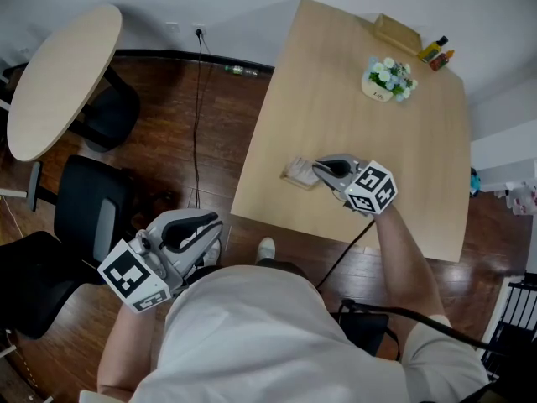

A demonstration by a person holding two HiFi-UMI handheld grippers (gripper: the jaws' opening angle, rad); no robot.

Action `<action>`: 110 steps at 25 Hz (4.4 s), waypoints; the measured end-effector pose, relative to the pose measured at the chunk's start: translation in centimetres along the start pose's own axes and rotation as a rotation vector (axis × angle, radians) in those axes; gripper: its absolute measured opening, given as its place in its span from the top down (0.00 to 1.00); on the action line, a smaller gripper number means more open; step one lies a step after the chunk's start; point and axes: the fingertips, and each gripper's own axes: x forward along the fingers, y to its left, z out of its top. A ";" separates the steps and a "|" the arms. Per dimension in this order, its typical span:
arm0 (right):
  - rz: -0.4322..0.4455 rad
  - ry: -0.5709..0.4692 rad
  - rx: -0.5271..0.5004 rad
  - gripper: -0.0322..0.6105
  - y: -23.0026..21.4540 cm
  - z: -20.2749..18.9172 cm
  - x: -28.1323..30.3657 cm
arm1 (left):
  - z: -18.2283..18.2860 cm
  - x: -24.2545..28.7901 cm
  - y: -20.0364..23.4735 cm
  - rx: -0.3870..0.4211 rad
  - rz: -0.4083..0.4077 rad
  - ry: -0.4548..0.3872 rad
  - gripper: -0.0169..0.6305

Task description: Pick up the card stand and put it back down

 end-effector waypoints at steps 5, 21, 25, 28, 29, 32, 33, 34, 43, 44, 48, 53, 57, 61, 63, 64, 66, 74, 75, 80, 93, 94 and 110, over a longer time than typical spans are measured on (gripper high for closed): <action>-0.014 -0.010 -0.010 0.92 0.4 1.0 -0.8 | -0.1 -0.3 -0.1 0.006 -0.016 0.000 0.90; -0.149 -0.083 -0.025 0.92 1.8 6.3 -5.3 | 0.8 -2.8 0.0 0.037 -0.075 -0.031 0.90; -0.194 -0.107 -0.019 0.92 3.4 7.6 -6.4 | 0.8 -3.8 0.1 0.047 -0.102 -0.027 0.90; -0.231 -0.120 -0.007 0.92 4.7 8.4 -7.3 | 0.9 -4.4 0.3 0.052 -0.131 -0.023 0.90; -0.242 -0.124 -0.002 0.92 5.2 8.7 -7.6 | 0.9 -4.6 0.5 0.057 -0.142 -0.020 0.90; -0.271 -0.135 0.020 0.92 7.0 9.1 -8.6 | 1.0 -4.8 0.6 0.073 -0.184 -0.011 0.90; -0.279 -0.138 0.031 0.92 7.8 9.2 -9.0 | 1.0 -4.9 0.6 0.077 -0.199 -0.009 0.91; -0.287 -0.142 0.042 0.92 8.6 9.3 -9.3 | 0.9 -5.1 0.5 0.080 -0.214 -0.007 0.91; -0.355 -0.153 0.089 0.92 16.5 10.3 -11.3 | 0.1 -6.7 0.5 0.114 -0.359 0.021 0.94; -0.367 -0.153 0.095 0.92 17.2 10.4 -11.4 | 0.1 -6.9 0.5 0.117 -0.374 0.025 0.94; -0.409 -0.149 0.118 0.92 20.4 10.6 -11.7 | -0.1 -7.3 0.5 0.128 -0.428 0.033 0.95; -0.460 -0.157 0.145 0.92 24.2 10.6 -11.8 | -1.1 -8.0 0.1 0.154 -0.490 0.052 0.95; -0.498 -0.161 0.172 0.92 26.6 10.4 -12.0 | -2.1 -8.5 -0.6 0.187 -0.532 0.083 0.97; -0.520 -0.162 0.199 0.92 27.8 9.7 -12.0 | -2.5 -8.7 -1.1 0.182 -0.558 0.088 0.97; -0.527 -0.167 0.209 0.92 28.0 9.5 -12.2 | -2.3 -8.9 -1.4 0.165 -0.576 0.078 0.97; -0.529 -0.170 0.211 0.92 28.1 9.5 -12.3 | -2.1 -9.0 -1.4 0.159 -0.580 0.073 0.97; -0.532 -0.173 0.209 0.92 28.2 9.6 -12.5 | -1.9 -9.1 -1.3 0.155 -0.578 0.067 0.97; -0.513 -0.170 0.181 0.92 26.8 9.9 -12.9 | -1.2 -8.7 -1.0 0.163 -0.540 0.050 0.97; -0.507 -0.169 0.176 0.92 26.4 10.0 -13.0 | -1.0 -8.6 -0.9 0.161 -0.531 0.047 0.97; -0.463 -0.163 0.142 0.92 24.1 10.3 -13.1 | -0.6 -8.2 -0.8 0.159 -0.486 0.031 0.97; -0.305 -0.137 0.059 0.92 15.3 10.3 -11.8 | 0.2 -6.5 -0.4 0.117 -0.291 -0.016 0.98; -0.293 -0.134 0.055 0.92 14.6 10.1 -11.7 | 0.2 -6.3 -0.4 0.116 -0.271 -0.017 0.98; -0.141 -0.090 0.023 0.92 4.6 6.0 -7.1 | 0.4 -4.0 -0.2 0.070 -0.051 0.001 0.98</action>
